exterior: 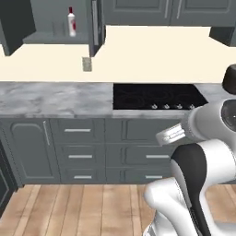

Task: There is a bowl on the dining counter. Grab a lemon wedge from the fridge and place it in the bowl. Then get the liquor bottle and glass cup from the cabinet and place them next to the bowl.

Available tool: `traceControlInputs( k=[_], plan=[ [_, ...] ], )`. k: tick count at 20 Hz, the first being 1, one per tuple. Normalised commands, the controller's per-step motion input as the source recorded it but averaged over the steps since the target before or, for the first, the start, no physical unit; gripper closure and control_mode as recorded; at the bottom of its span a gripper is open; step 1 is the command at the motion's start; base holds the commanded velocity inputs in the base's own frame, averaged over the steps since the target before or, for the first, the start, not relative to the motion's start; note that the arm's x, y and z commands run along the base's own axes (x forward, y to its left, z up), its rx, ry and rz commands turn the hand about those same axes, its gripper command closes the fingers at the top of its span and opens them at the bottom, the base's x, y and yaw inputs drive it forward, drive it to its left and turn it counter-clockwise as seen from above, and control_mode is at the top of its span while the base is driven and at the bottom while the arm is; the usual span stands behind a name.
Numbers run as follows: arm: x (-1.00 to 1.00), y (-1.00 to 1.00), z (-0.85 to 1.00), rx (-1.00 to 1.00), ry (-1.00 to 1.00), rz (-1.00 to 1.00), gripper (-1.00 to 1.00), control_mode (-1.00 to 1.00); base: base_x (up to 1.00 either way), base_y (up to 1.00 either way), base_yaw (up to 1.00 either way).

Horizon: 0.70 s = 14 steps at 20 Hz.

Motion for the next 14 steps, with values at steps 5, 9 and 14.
traceControlInputs(
  k=[5, 9, 14],
  plan=[
    [0.00, 0.00, 0.00, 0.00, 0.00, 0.00, -1.00, 1.00, 0.97, 0.98, 0.00],
    [0.00, 0.00, 0.00, 0.00, 0.00, 0.00, -1.00, 1.00, 0.78, 0.84, -0.02],
    [0.00, 0.00, 0.00, 0.00, 0.00, 0.00, -1.00, 1.00, 0.57, 0.59, -0.09]
  ],
)
